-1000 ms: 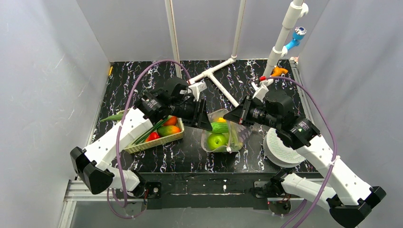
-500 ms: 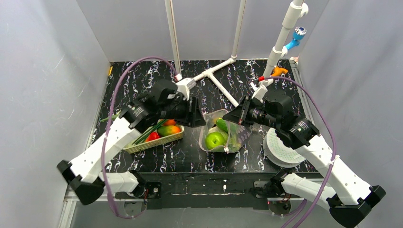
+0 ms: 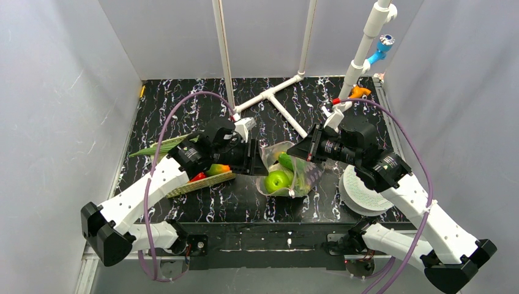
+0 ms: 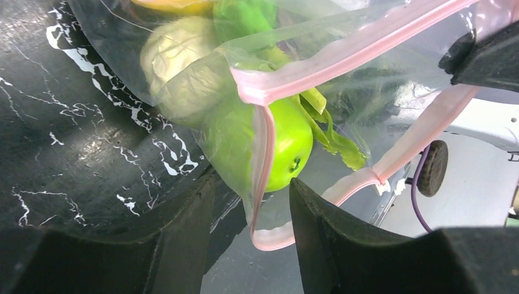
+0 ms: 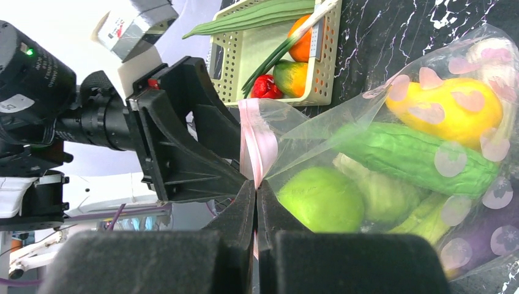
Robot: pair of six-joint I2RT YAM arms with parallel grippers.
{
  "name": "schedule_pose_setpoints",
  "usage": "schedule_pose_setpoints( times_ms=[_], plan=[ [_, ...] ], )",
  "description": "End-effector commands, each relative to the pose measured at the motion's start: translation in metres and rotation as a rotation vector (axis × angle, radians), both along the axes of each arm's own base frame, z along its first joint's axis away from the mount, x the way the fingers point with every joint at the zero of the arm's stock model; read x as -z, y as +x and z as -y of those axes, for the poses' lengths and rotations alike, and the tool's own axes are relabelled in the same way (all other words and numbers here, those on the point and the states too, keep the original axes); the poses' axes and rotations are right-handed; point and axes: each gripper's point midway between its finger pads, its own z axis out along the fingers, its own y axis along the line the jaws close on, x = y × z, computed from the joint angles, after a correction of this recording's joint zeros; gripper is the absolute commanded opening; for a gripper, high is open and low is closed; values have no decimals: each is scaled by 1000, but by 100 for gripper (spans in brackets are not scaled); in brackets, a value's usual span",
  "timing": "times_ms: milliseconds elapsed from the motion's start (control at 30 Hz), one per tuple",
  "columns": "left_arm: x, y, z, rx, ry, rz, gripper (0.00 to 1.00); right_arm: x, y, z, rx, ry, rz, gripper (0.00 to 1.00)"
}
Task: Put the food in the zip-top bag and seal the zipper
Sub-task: Zip the zipper food storage bag at the center of the board.
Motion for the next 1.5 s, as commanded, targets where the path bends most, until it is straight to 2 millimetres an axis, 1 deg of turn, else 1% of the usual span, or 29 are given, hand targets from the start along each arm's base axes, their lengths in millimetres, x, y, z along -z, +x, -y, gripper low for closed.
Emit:
schedule_pose_setpoints(
  times_ms=[0,67,167,200,233,267,333,400,467,500,533,600,667,700,733,833,900,1000,1067,1133,1167,1233,1300,1467],
  plan=[
    [-13,-8,11,57,-85,1,44,-35,2,-3,-13,73,110,1],
    [-10,-8,12,60,-81,-4,36,-34,2,-1,-9,71,111,1],
    [-14,-9,16,84,-95,-9,16,-35,2,-2,-18,65,122,1],
    [-20,-8,18,89,-105,4,8,-37,2,-2,-24,60,130,1],
    [-30,-8,19,99,-123,23,1,-37,2,-1,-29,45,136,1],
    [-44,-7,21,107,-148,53,0,-39,3,0,-31,24,153,1],
    [-81,-6,22,118,-214,140,0,-45,6,6,-35,-43,197,1],
    [-117,-2,20,88,-285,232,0,-49,10,14,-37,-131,239,1],
    [-134,5,15,10,-325,267,0,-56,13,21,-47,-197,282,1],
    [-138,8,13,-31,-340,262,0,-58,12,22,-61,-218,298,1],
    [-137,10,11,-65,-351,246,0,-60,11,22,-80,-229,312,1],
    [-122,15,9,-127,-335,199,0,-61,8,16,-132,-228,332,1],
    [-108,22,4,-210,-314,154,0,-55,5,10,-181,-218,339,1],
    [-104,26,0,-259,-312,144,0,-49,3,5,-212,-210,332,1],
    [-100,30,-5,-311,-315,144,0,-43,0,1,-242,-198,326,3],
    [-92,43,-17,-431,-331,162,0,-34,-7,-13,-305,-126,319,19],
    [-86,46,-23,-463,-301,169,0,-29,-12,-17,-330,-91,307,32],
    [-82,48,-28,-478,-257,169,0,-28,-20,-15,-344,-70,313,54],
    [-85,48,-27,-477,-268,176,0,-30,-27,-11,-351,-54,334,66],
    [-90,49,-26,-477,-288,183,0,-36,-37,-9,-379,-22,376,83],
    [-92,49,-26,-478,-294,185,0,-40,-42,-8,-389,-5,397,88],
    [-96,54,-31,-512,-292,206,0,-46,-50,-5,-403,23,441,92],
    [-99,55,-32,-516,-294,215,0,-45,-56,-3,-412,32,483,98],
    [-104,54,-35,-523,-294,224,0,-33,-70,6,-426,25,605,98]
  ],
)
